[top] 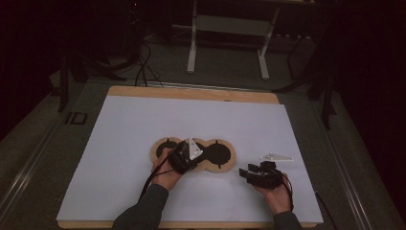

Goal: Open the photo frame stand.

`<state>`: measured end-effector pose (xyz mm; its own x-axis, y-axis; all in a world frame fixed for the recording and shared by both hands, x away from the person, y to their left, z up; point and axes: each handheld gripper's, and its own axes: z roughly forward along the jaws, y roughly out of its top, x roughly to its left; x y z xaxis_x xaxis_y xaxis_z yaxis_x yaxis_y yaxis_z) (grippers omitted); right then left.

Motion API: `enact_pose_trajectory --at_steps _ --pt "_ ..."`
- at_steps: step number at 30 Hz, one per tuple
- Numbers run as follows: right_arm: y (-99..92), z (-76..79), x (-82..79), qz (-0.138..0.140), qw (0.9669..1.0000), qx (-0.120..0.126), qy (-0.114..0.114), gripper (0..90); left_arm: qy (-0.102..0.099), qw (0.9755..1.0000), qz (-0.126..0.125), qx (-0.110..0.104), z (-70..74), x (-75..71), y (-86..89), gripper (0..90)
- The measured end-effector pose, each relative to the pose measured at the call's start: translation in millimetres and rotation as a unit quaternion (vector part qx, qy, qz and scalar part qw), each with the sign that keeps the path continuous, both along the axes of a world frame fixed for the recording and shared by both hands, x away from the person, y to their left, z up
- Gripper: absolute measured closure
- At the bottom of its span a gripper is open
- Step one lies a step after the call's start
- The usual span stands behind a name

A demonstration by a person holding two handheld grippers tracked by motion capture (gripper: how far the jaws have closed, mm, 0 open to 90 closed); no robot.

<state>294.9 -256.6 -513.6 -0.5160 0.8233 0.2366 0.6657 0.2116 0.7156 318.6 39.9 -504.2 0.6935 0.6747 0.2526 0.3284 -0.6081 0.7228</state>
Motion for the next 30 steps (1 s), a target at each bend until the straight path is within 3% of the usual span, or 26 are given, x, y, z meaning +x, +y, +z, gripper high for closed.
enact_pose_trajectory --at_steps 5,18,25,30 --pt "2.4 4.5 6.4 -0.004 0.9999 0.016 0.0 44.3 0.002 0.9999 -0.002 -0.01 0.4 0.1 2.9 66.1" --pt "13.5 5.4 29.4 -0.011 0.9975 0.059 0.037 39.0 0.002 0.9995 -0.008 -0.032 1.3 -0.1 10.4 66.3" --pt "19.1 5.3 46.0 -0.018 0.9951 0.077 0.059 35.9 0.004 0.9987 -0.006 -0.051 2.2 0.1 14.2 66.4" --pt "23.4 4.7 57.1 -0.017 0.9915 0.101 0.081 36.2 0.001 0.9977 -0.008 -0.067 2.7 -0.1 18.8 66.5"
